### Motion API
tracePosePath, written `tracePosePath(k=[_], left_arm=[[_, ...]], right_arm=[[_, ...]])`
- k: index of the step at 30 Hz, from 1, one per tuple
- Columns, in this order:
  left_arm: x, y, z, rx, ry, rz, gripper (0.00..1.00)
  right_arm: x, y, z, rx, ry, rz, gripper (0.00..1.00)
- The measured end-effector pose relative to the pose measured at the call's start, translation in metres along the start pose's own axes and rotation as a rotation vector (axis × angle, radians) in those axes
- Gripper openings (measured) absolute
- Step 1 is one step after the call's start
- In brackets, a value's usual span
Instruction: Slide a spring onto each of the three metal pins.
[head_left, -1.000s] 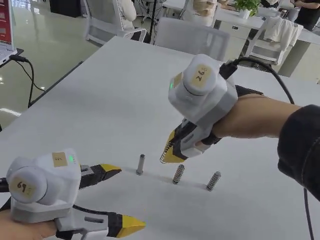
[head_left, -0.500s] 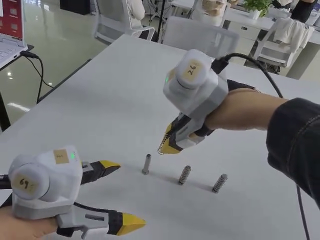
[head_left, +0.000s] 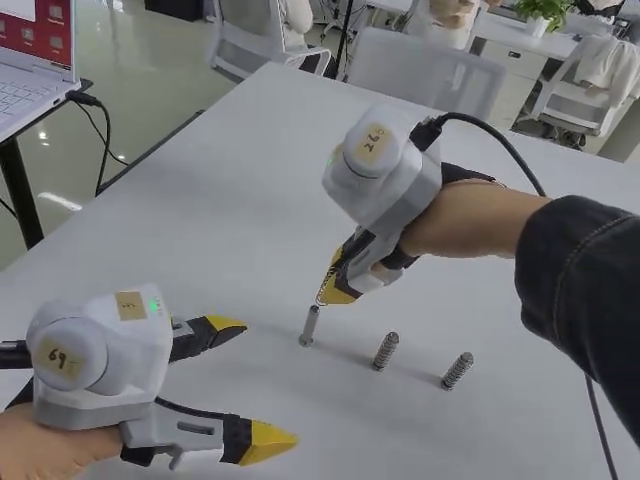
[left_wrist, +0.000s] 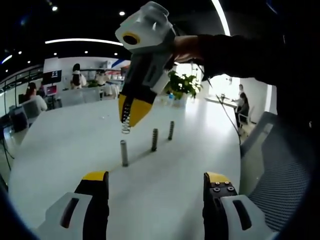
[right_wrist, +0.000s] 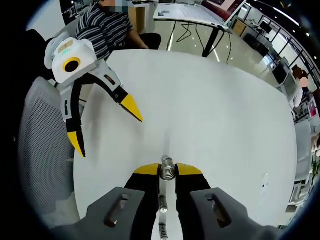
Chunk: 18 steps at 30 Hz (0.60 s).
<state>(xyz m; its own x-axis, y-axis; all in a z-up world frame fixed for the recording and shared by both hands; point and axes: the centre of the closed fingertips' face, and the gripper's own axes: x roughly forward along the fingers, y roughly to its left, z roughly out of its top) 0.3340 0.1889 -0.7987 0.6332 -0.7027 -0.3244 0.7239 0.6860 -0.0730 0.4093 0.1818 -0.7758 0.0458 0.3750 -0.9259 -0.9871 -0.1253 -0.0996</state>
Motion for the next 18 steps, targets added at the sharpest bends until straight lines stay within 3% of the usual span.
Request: tracePosePath(k=[18], left_arm=[[0.0,-0.002,-0.003,-0.009,0.006,-0.006,0.71]], right_arm=[[0.016,-0.005,-0.004,-0.001,0.015,0.014,0.08]])
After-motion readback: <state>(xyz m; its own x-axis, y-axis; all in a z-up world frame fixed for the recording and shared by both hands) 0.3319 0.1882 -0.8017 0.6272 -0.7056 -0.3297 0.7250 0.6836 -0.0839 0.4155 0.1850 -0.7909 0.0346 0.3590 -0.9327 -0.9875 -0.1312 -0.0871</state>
